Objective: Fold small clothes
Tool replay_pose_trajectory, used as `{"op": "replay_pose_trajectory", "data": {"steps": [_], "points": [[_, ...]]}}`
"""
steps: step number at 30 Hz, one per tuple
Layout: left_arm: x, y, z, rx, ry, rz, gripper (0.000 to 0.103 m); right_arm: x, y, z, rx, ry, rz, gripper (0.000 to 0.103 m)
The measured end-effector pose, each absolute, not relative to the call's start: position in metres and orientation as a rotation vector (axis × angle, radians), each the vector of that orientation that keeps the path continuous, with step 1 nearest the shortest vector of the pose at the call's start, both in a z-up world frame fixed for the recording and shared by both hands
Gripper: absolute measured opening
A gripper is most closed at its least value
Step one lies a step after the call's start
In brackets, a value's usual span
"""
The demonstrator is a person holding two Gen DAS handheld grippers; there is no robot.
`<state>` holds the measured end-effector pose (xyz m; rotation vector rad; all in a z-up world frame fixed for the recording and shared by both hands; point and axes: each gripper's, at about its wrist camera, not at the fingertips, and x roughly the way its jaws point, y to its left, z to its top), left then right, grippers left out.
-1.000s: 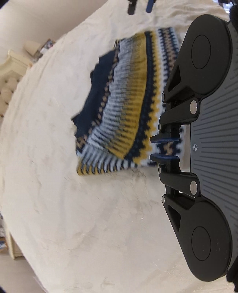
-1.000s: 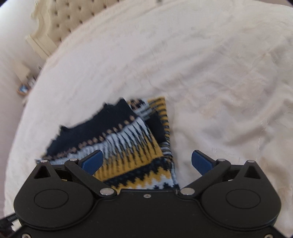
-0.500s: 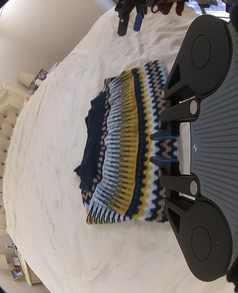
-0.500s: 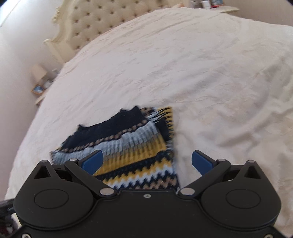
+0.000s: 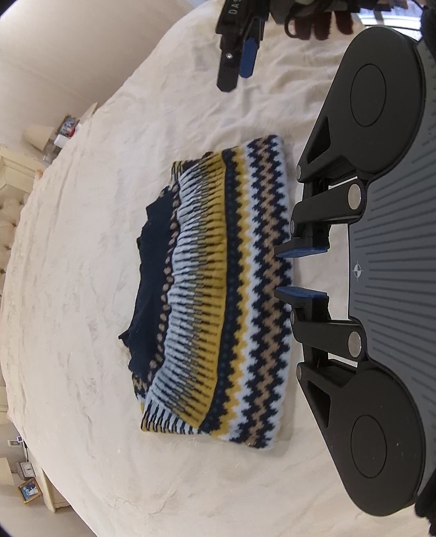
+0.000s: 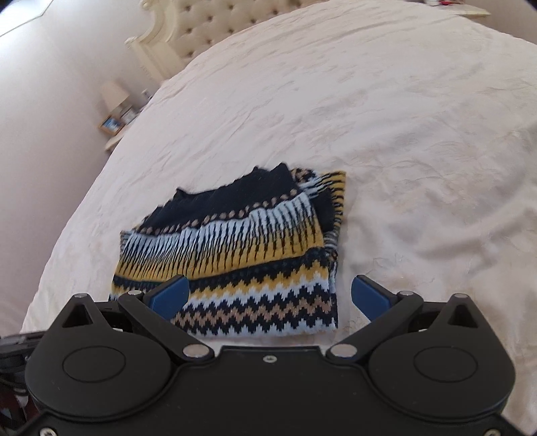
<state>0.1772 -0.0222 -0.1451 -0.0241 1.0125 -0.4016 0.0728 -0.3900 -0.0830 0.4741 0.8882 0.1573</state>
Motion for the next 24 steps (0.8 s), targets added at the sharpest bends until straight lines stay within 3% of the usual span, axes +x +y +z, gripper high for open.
{"op": "replay_pose_trajectory", "data": {"steps": [8,16,24], "points": [[0.177,-0.074,-0.160,0.006,1.018,-0.362,0.023,0.073,-0.404,-0.097,0.425,0.964,0.241,0.103],[0.227,-0.143,-0.196,-0.012,1.011,-0.378,0.024,0.076,-0.427,-0.109,0.389,1.006,0.276,0.103],[0.236,-0.203,-0.263,-0.047,1.250,-0.458,0.024,0.086,-0.446,-0.114,0.388,1.007,0.326,0.103]]}}
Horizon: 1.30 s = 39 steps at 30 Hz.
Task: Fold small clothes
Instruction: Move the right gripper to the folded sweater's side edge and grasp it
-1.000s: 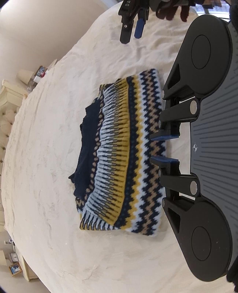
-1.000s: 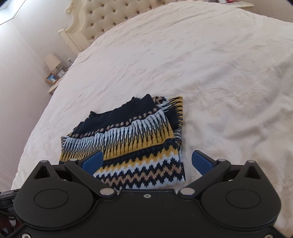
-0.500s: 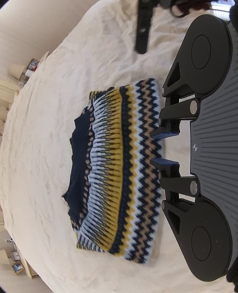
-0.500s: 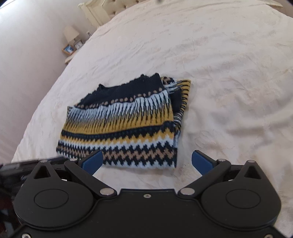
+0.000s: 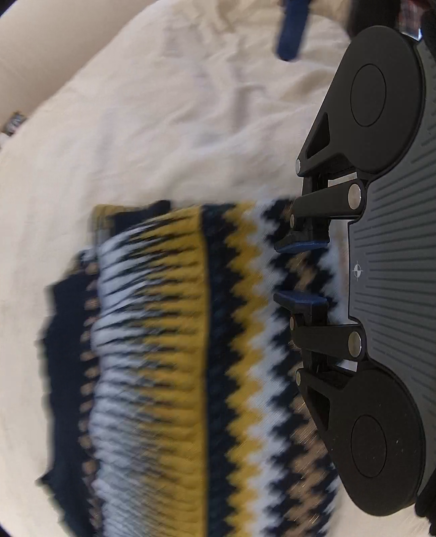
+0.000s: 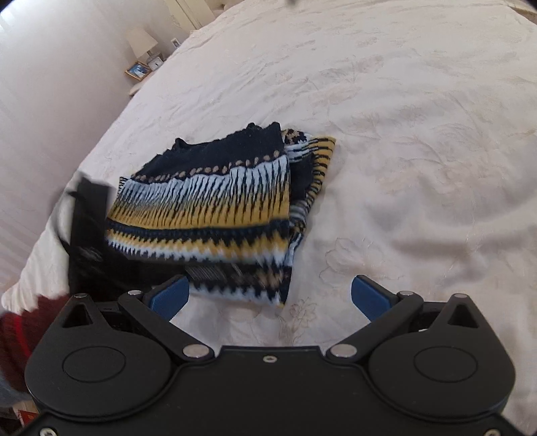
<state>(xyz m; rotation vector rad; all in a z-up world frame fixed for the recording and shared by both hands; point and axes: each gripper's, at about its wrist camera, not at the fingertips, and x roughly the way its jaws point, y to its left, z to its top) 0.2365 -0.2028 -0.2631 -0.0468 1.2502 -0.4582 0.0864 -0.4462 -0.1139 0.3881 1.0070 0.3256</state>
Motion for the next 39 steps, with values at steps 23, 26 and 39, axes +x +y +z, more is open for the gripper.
{"op": "replay_pose_trajectory", "data": {"steps": [23,26,39], "points": [[0.263,-0.085,-0.180,-0.013,0.990,-0.216,0.026,0.211,-0.436,-0.199,0.687,1.156,0.317,0.103],[0.284,-0.076,-0.186,-0.020,1.004,-0.237,0.026,0.218,-0.435,-0.213,0.747,1.168,0.289,0.103],[0.387,-0.098,-0.235,0.107,1.089,-0.375,0.026,0.243,-0.419,-0.220,0.706,1.164,0.307,0.103]]}}
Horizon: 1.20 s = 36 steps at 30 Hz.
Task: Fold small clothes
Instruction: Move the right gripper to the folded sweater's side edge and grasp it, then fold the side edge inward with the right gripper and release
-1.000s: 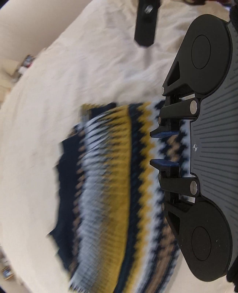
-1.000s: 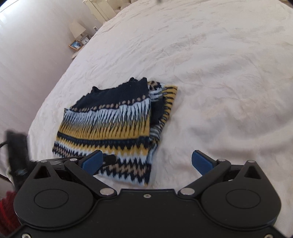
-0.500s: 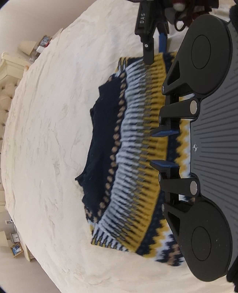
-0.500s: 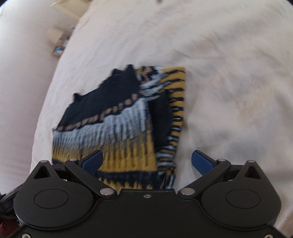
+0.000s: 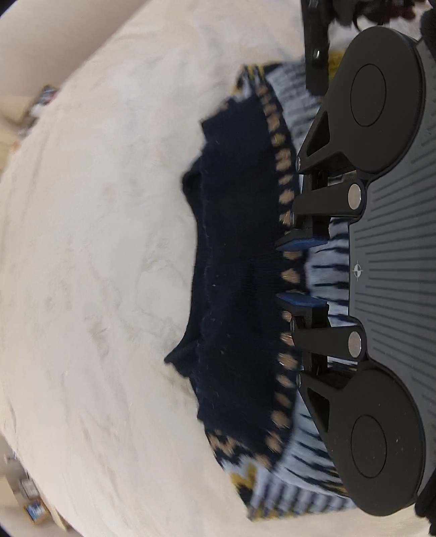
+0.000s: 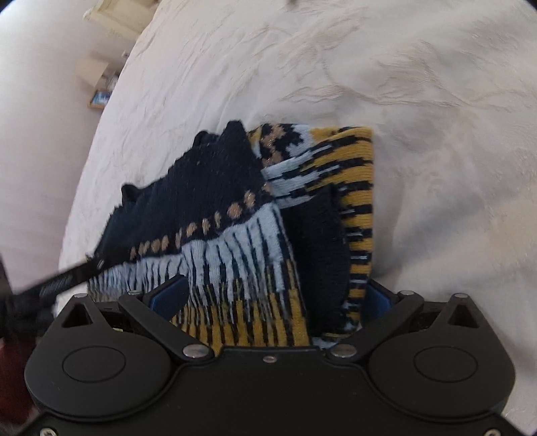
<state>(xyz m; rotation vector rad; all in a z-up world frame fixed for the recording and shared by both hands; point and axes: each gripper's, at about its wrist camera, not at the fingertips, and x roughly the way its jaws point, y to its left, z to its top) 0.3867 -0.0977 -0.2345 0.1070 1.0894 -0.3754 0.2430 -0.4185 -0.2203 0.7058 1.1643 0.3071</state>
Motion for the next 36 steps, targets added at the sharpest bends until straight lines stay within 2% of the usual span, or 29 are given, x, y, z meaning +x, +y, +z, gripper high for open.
{"op": "replay_pose_trajectory", "data": {"steps": [5,11,18,25,28,29,30,31,32,33,36], "points": [[0.398,-0.111,-0.261,0.198,1.125,-0.395,0.028,0.241,-0.419,-0.221,0.700,1.162,0.308,0.103],[0.393,-0.108,-0.255,0.162,1.118,-0.377,0.028,0.242,-0.417,-0.220,0.699,1.164,0.308,0.103],[0.344,-0.098,-0.223,0.126,1.057,-0.337,0.029,0.243,-0.419,-0.220,0.683,1.174,0.352,0.103],[0.310,-0.097,-0.247,0.132,1.133,-0.335,0.031,0.240,-0.425,-0.220,0.696,1.172,0.370,0.103],[0.317,-0.095,-0.252,0.109,1.145,-0.343,0.035,0.238,-0.426,-0.219,0.729,1.180,0.335,0.103],[0.321,-0.094,-0.251,0.095,1.153,-0.351,0.038,0.239,-0.426,-0.219,0.734,1.184,0.326,0.103],[0.324,-0.092,-0.249,0.082,1.159,-0.365,0.046,0.241,-0.426,-0.218,0.735,1.192,0.320,0.103],[0.326,-0.090,-0.246,0.070,1.161,-0.381,0.054,0.242,-0.425,-0.217,0.730,1.199,0.313,0.094],[0.328,-0.089,-0.244,0.065,1.159,-0.396,0.078,0.244,-0.423,-0.215,0.711,1.207,0.298,0.071],[0.328,-0.088,-0.241,0.071,1.160,-0.402,0.096,0.245,-0.420,-0.211,0.674,1.208,0.281,0.059],[0.319,-0.078,-0.232,0.072,1.147,-0.369,0.097,0.246,-0.415,-0.199,0.596,1.214,0.272,0.036]]}}
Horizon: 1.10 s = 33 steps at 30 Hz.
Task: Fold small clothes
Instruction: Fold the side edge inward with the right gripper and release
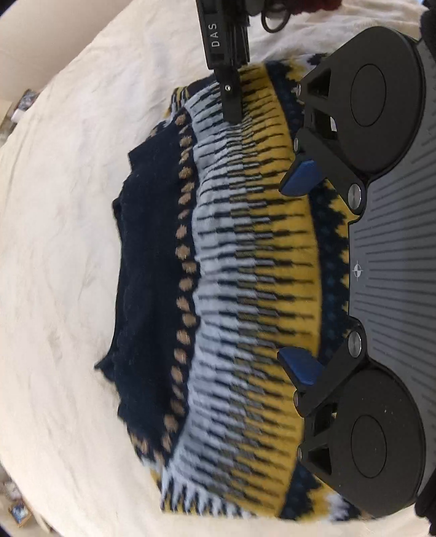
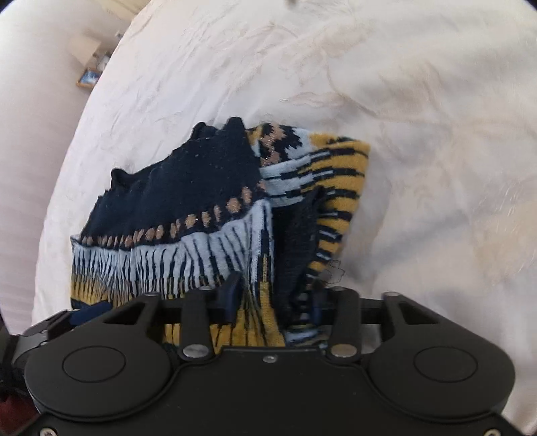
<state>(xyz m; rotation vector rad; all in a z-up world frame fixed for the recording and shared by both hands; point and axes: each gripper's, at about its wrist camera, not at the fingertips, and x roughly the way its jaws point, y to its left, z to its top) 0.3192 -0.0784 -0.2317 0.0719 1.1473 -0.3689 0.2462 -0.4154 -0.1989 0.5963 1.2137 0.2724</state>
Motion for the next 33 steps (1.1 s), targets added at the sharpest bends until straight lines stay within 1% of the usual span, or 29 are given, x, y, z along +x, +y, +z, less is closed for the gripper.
{"op": "replay_pose_trajectory", "data": {"steps": [2,6,10,12,15,22,27,30,33], "points": [[0.303,-0.069,-0.225,0.040,1.133,-0.333,0.097,0.245,-0.415,-0.190,0.585,1.210,0.272,0.032],[0.285,-0.043,-0.223,0.042,1.123,-0.267,0.097,0.240,-0.406,-0.162,0.542,1.183,0.252,0.031],[0.279,-0.023,-0.243,0.008,1.171,-0.272,0.097,0.238,-0.388,-0.130,0.532,1.157,0.254,0.030],[0.277,-0.023,-0.258,0.039,1.212,-0.323,0.098,0.239,-0.376,-0.115,0.526,1.151,0.258,0.030],[0.274,-0.022,-0.261,0.095,1.193,-0.385,0.098,0.245,-0.352,-0.092,0.512,1.147,0.274,0.030],[0.255,0.034,-0.243,-0.112,1.142,-0.408,0.098,0.273,-0.270,-0.050,0.509,1.146,0.355,0.030],[0.232,0.070,-0.236,-0.174,1.128,-0.389,0.098,0.303,-0.186,-0.064,0.448,1.218,0.413,0.030],[0.217,0.090,-0.232,-0.219,1.134,-0.349,0.098,0.317,-0.142,-0.095,0.427,1.291,0.414,0.030],[0.205,0.111,-0.232,-0.265,1.143,-0.302,0.098,0.320,-0.111,-0.118,0.363,1.326,0.399,0.031]]}}
